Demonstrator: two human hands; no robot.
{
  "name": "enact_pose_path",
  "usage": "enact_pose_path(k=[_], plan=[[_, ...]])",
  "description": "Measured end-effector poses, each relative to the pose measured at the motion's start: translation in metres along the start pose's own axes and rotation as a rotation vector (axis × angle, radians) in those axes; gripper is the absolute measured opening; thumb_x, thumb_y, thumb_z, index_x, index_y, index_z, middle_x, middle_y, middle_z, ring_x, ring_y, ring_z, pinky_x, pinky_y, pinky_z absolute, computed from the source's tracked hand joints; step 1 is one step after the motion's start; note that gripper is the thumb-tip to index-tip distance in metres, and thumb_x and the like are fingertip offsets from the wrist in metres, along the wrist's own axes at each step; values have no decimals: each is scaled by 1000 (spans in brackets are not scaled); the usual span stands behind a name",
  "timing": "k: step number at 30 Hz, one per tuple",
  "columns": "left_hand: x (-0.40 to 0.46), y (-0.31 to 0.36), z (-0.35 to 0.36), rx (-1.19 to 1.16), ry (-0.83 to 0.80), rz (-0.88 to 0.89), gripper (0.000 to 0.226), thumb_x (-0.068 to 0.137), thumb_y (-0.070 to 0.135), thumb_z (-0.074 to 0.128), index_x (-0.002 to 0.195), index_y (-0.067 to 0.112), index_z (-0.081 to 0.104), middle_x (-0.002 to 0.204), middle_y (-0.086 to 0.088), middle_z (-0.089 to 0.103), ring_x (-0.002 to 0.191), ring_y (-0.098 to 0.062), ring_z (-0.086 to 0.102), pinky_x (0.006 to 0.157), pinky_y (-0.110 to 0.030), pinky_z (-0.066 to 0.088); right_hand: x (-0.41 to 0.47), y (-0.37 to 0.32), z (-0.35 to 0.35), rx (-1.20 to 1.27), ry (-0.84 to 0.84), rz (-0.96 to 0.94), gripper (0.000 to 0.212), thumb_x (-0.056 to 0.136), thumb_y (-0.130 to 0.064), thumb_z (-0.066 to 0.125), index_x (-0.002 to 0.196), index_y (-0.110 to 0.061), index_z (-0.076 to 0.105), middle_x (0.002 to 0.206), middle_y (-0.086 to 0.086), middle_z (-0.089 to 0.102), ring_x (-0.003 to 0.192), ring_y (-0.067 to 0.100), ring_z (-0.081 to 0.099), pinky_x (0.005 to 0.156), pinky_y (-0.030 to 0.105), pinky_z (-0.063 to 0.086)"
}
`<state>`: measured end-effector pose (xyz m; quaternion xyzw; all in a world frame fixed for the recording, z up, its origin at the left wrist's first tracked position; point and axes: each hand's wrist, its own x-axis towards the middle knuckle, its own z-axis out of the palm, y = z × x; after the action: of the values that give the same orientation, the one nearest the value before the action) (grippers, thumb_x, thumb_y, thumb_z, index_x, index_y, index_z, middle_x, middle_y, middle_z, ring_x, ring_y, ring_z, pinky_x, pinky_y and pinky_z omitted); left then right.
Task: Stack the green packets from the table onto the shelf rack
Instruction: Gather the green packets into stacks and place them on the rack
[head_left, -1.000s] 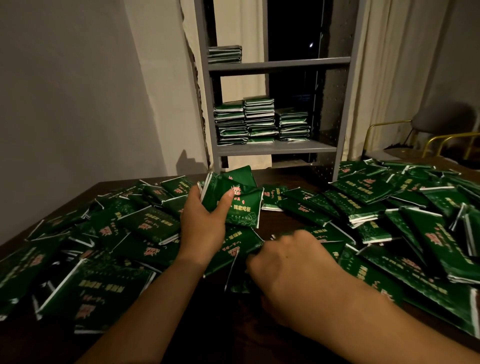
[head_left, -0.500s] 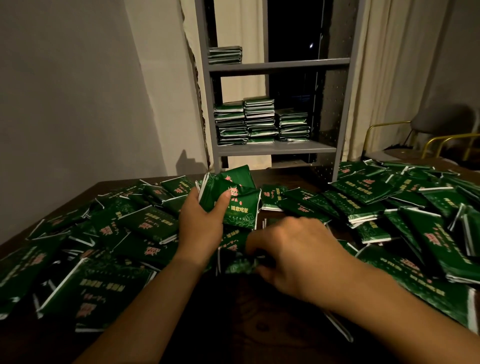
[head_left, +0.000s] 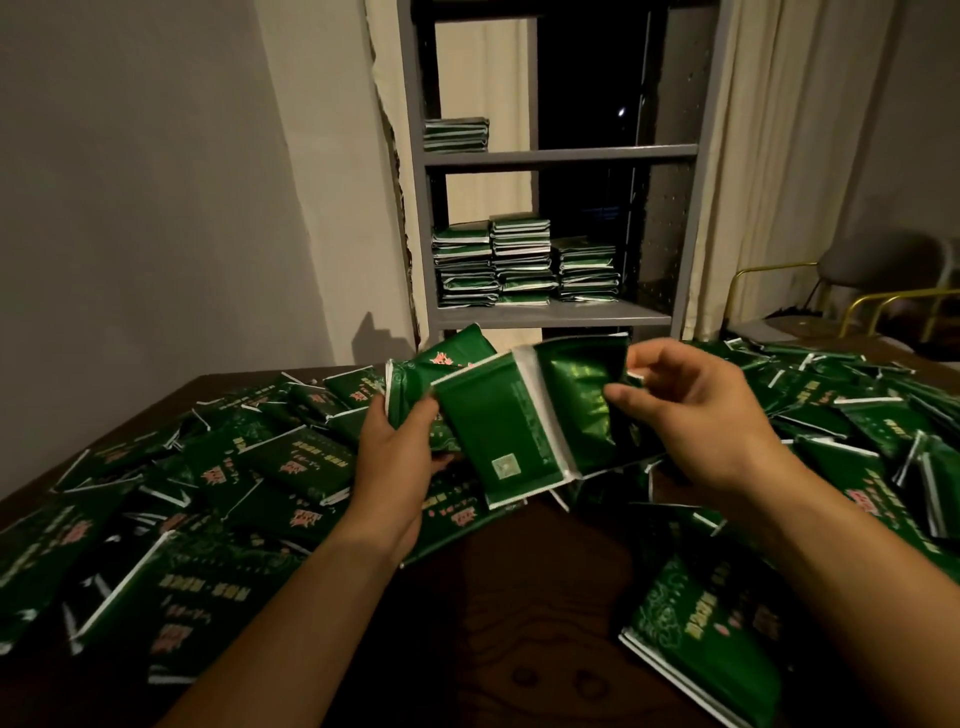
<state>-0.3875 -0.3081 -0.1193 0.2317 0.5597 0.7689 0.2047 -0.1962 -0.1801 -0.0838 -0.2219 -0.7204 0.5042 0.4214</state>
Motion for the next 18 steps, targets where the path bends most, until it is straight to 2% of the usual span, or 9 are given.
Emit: enact_pose_path(k=[2,6,9,11,12,13,15,16,18], plan=[[-1,1,-1,-65,-9,-21,59,92,31,70,145,22,47,138,-5,61,114,-21,67,86,-41,61,3,-1,-6,123,51,56,23,92,1,62,99,-19,68,85,-5,73,82,11,72,63,18,56],[-3,4,0,-84,-26,-45,25,93,12,67,118,12,63,112,-8,75,96,-19,75,78,-35,60,9,-4,-18,519,106,187,34,99,2,46,123,-13,65,118,8,72,107,26,70,83,44,58],[-6,7,1,-125,-68,-88,28,91,1,66,119,8,62,109,-11,76,98,-24,74,83,-38,58,11,-5,-22,698,110,256,35,99,0,42,125,-14,61,118,10,72,105,26,72,77,46,58],[-6,7,1,-158,-66,-115,32,90,0,66,121,6,58,111,-14,74,100,-27,74,87,-41,58,12,-3,-25,823,90,271,28,95,-6,57,120,-13,65,118,15,72,102,28,72,72,46,61],[-7,7,1,-159,-60,-124,36,90,2,66,124,6,54,114,-15,73,102,-28,73,91,-43,57,12,-3,-26,904,61,249,35,81,-11,77,114,-11,70,117,17,72,101,30,73,72,46,63],[-9,8,1,-144,-64,-128,45,90,7,68,130,6,49,122,-16,69,107,-28,71,96,-46,56,10,-3,-27,954,22,223,54,54,-14,95,104,-9,76,113,18,73,99,30,73,74,46,63],[-14,11,4,-94,-103,-118,73,88,23,71,150,15,33,146,-14,52,115,-25,67,103,-50,51,6,-1,-24,939,-16,202,72,14,-22,102,82,-10,81,102,16,76,91,28,75,72,44,63],[-15,11,6,-81,-129,-117,84,88,29,71,157,20,24,156,-11,41,110,-21,70,106,-51,49,5,1,-22,900,-27,206,70,13,-25,102,79,-11,81,101,16,76,89,27,75,69,43,63],[-22,12,11,-88,-167,-145,86,92,32,66,160,24,13,164,-6,25,85,-10,75,109,-52,45,5,4,-14,819,-43,255,51,36,-27,95,81,-10,79,99,16,76,83,26,76,64,40,62]])
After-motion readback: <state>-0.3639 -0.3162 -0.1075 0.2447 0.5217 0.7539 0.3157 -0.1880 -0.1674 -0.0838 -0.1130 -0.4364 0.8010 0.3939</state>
